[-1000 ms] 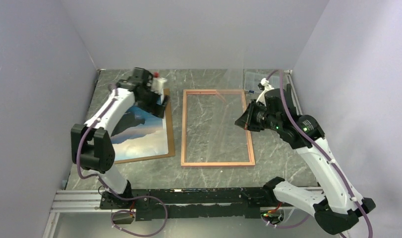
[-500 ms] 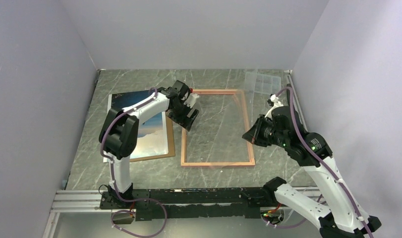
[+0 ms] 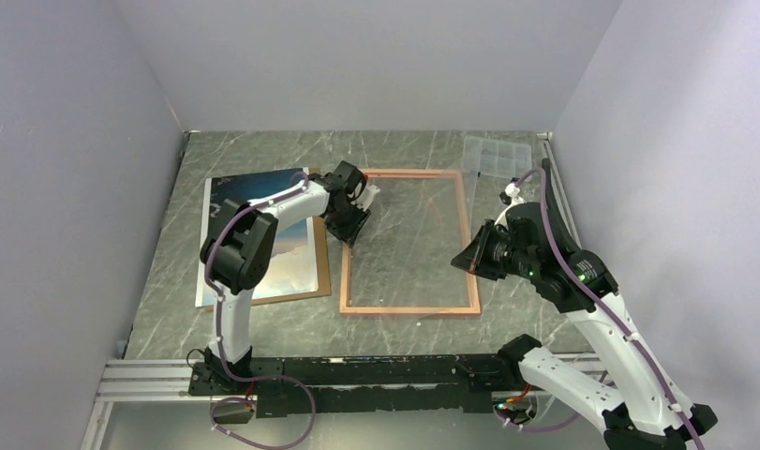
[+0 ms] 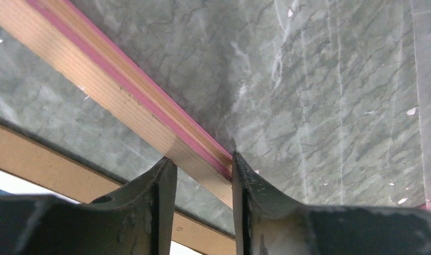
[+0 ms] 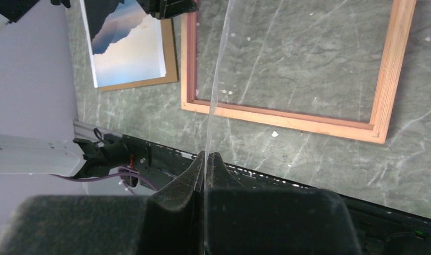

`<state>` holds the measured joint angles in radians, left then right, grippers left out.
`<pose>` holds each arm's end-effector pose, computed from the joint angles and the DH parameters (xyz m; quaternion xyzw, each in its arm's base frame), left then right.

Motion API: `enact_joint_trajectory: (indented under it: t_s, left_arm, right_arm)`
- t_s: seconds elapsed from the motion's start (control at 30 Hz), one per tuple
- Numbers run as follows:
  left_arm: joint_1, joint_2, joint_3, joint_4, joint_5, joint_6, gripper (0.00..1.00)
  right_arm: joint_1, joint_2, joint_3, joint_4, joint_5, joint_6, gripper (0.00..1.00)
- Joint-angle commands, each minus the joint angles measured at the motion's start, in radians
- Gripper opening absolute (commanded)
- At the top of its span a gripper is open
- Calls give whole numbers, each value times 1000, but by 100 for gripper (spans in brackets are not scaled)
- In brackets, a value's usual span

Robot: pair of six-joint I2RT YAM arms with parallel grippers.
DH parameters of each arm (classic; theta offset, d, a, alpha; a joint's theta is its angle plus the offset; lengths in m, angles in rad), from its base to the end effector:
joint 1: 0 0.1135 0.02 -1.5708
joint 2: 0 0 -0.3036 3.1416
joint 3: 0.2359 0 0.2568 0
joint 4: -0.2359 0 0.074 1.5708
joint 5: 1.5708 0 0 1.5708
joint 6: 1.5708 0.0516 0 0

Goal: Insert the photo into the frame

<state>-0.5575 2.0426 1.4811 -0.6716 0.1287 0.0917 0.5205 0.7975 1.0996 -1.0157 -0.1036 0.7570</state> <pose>0.3722 -0.2399 0.1837 0.3240 0.9289 -0.1004 0.1485 0.1042 0.0659 0.3803 0.0858 0.9045 0.2853 0.3051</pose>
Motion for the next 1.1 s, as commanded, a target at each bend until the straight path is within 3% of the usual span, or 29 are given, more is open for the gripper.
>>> enact_joint_trajectory:
  t_s: [0.0,0.17,0.27,0.37,0.67,0.9,1.07]
  left_arm:
    - [-4,-35,-82,35,-48,92,33]
    - [-4,-61,-131,33,-84,153,26]
    - [-4,-76,-142,21,-83,141,28]
    - [-3,-101,-126,-12,-55,90,37]
    - [55,-244,-16,-124,82,-36,74]
    - [202,-347,104,-208,187,-58,94]
    - [330,-391,89,-204,201,-53,94]
  right_arm:
    - [-2,-7,-14,111,-61,38,0]
    - [-1,-40,-94,207,-114,98,0]
    - [-1,-67,-149,262,-134,132,0]
    - [-2,-63,-148,264,-123,134,0]
    - [-2,21,-66,325,-161,93,0]
    - [-1,151,106,411,-221,84,0]
    - [0,119,56,543,-162,143,0]
